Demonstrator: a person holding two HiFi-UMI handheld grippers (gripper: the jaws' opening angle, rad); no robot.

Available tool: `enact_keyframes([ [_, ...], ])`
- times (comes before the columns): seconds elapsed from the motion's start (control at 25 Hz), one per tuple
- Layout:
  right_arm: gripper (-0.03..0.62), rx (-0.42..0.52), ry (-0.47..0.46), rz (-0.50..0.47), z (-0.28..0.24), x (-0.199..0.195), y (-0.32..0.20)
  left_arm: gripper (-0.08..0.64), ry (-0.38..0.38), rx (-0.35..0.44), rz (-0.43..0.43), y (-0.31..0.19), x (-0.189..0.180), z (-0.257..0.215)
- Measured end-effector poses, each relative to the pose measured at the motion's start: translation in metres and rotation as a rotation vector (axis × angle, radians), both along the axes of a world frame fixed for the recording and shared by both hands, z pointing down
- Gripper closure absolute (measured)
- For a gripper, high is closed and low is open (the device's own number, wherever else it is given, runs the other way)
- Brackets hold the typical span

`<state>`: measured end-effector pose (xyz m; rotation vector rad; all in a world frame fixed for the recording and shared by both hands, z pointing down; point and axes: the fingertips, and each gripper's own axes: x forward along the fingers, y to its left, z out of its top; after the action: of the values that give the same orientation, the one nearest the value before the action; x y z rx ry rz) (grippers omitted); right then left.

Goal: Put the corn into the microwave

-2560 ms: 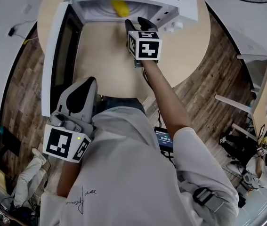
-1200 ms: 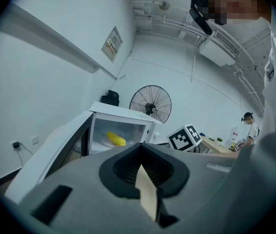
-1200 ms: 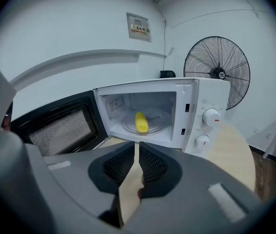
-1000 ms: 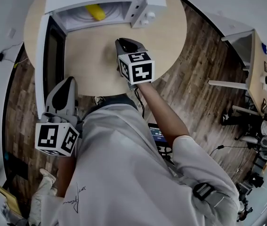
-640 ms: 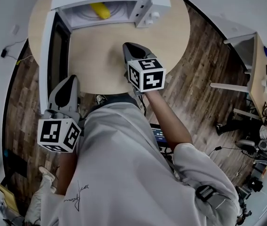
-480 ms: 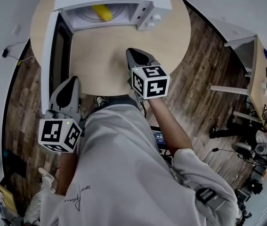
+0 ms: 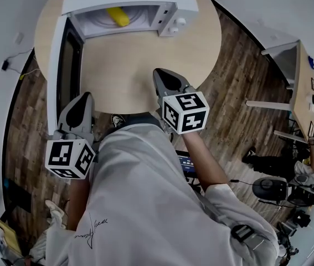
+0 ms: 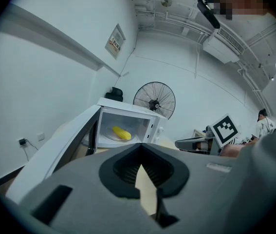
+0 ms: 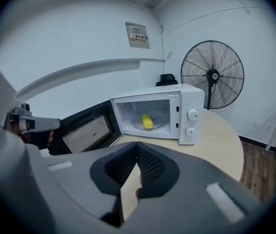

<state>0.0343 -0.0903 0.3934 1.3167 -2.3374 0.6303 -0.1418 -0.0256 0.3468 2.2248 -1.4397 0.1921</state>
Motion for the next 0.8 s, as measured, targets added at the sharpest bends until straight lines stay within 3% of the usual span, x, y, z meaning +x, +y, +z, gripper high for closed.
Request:
enact_keyframes([
  [0.8, 0.581, 0.023, -0.035, -0.012, -0.029, 0.019, 0.034, 0.572, -0.019, -0.017, -0.013, 0.001, -0.004, 0.003],
])
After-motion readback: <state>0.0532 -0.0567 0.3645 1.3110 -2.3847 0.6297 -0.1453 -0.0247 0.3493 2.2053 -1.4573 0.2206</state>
